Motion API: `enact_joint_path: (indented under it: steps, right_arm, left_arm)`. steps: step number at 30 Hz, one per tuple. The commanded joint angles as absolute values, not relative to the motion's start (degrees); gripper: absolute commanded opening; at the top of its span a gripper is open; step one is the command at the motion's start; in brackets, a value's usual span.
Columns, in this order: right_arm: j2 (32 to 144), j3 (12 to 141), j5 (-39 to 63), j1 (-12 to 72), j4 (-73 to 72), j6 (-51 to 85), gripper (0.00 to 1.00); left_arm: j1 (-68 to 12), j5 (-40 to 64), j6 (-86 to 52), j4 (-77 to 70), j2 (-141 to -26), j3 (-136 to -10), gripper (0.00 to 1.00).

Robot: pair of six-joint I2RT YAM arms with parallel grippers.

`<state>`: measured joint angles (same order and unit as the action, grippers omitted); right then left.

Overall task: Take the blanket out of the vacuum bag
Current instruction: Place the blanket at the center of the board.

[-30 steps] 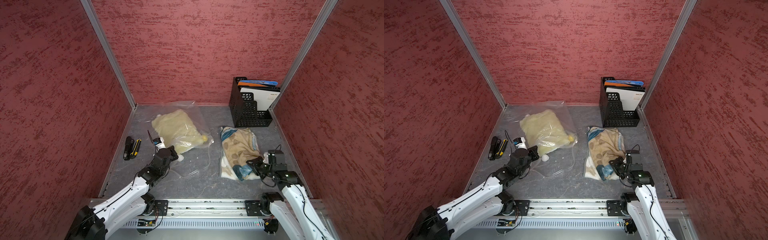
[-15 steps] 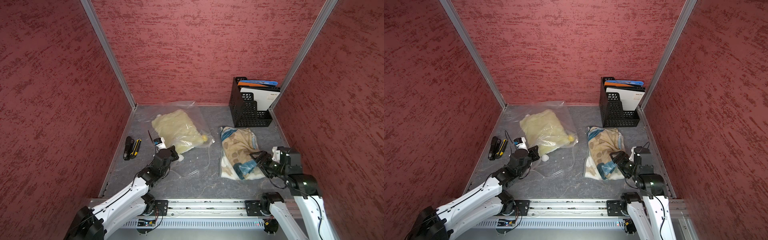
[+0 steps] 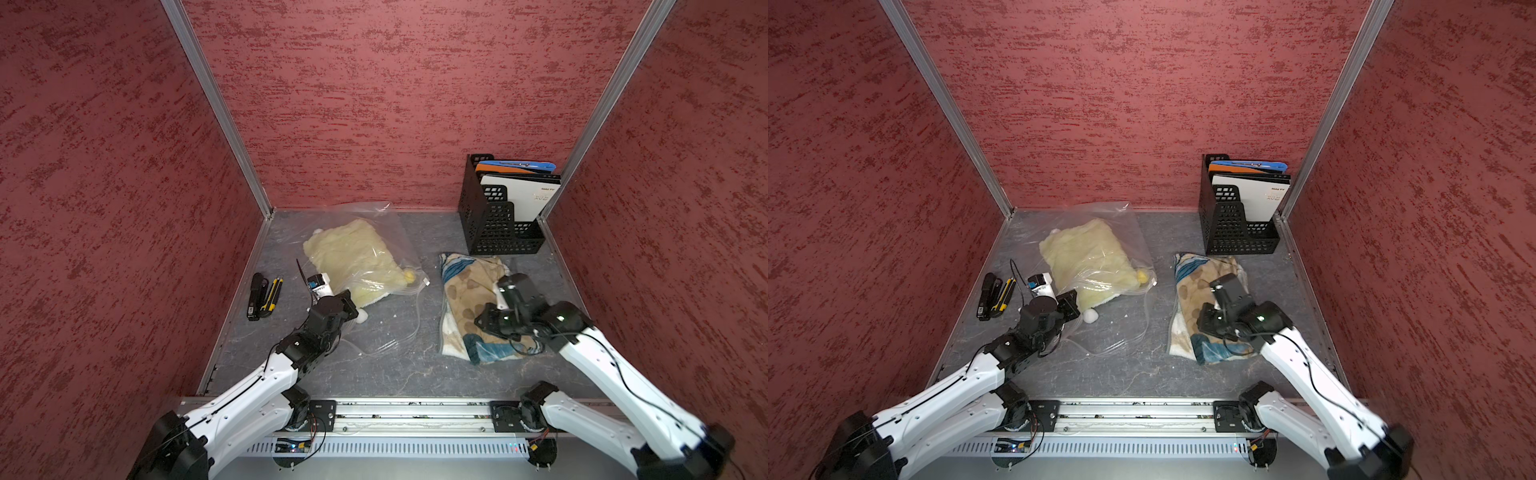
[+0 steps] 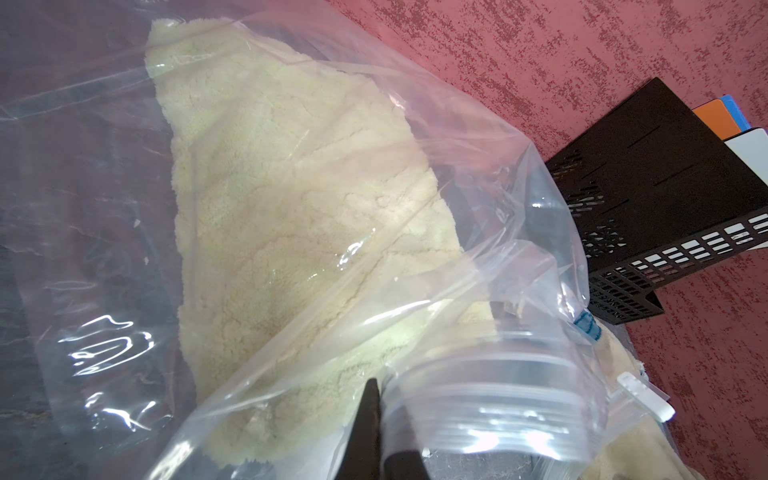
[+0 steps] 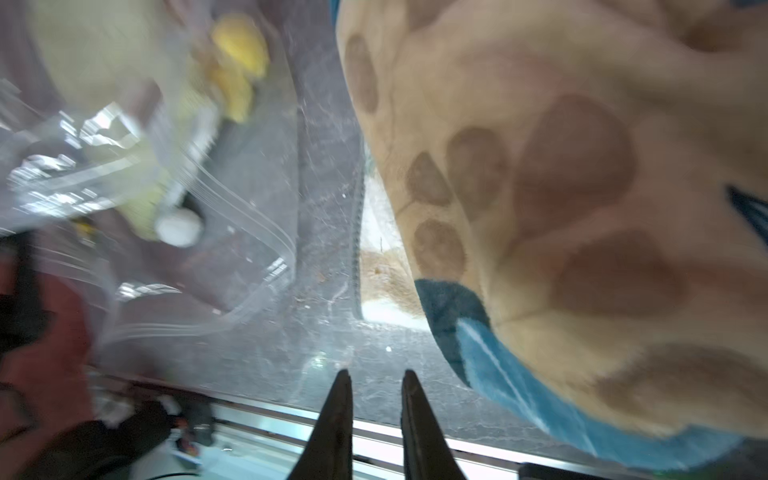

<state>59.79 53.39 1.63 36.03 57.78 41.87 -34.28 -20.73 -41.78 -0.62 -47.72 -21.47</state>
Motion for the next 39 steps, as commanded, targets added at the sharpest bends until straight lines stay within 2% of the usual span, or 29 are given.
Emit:
enact_joint_path:
  steps: [1, 3, 5, 8, 12, 16, 22, 25, 30, 34, 39]
  right_arm:
    - [67.3, 55.9, -18.3, 45.1, 61.2, 40.8, 0.25]
    - [71.3, 54.2, -21.4, 46.6, 62.0, 40.8, 0.32]
    - [74.5, 52.7, -22.6, 47.9, 61.7, 40.8, 0.33]
    - [78.0, 51.6, -23.3, 50.0, 60.3, 40.4, 0.43]
    - [80.4, 50.5, -19.9, 51.2, 55.4, 38.9, 0.47]
    - [82.4, 49.5, -22.0, 51.2, 55.0, 38.7, 0.48]
    - [83.1, 48.9, -24.4, 51.2, 55.0, 39.7, 0.34]
    - [86.9, 49.5, -25.3, 51.2, 54.7, 39.6, 0.21]
    - [84.0, 49.2, -25.1, 51.2, 53.0, 39.0, 0.06]
    - [80.3, 50.2, -25.5, 51.2, 53.4, 38.7, 0.0]
    - [72.6, 53.3, -25.4, 51.1, 54.4, 37.1, 0.0]
  left_arm:
    - [-34.7, -21.6, -42.2, 0.2, -46.1, -21.3, 0.0]
    - [-34.7, -21.6, -42.3, 0.0, -45.7, -20.9, 0.0]
    - [-34.7, -21.3, -42.2, -0.1, -45.8, -20.7, 0.0]
    - [-34.7, -20.7, -42.1, -0.4, -46.4, -20.7, 0.0]
    - [-34.7, -20.3, -42.5, -0.8, -47.1, -20.5, 0.0]
    - [-34.7, -20.0, -43.4, -1.0, -47.9, -19.7, 0.0]
    - [-34.6, -20.2, -43.2, -0.8, -47.9, -19.7, 0.0]
    - [-34.6, -20.4, -42.7, -0.6, -48.1, -20.2, 0.0]
    - [-34.5, -20.6, -42.3, 0.4, -48.3, -20.8, 0.0]
    - [-34.4, -20.7, -42.2, 0.3, -48.4, -21.1, 0.0]
    - [-34.4, -20.5, -41.3, 1.5, -48.5, -23.0, 0.0]
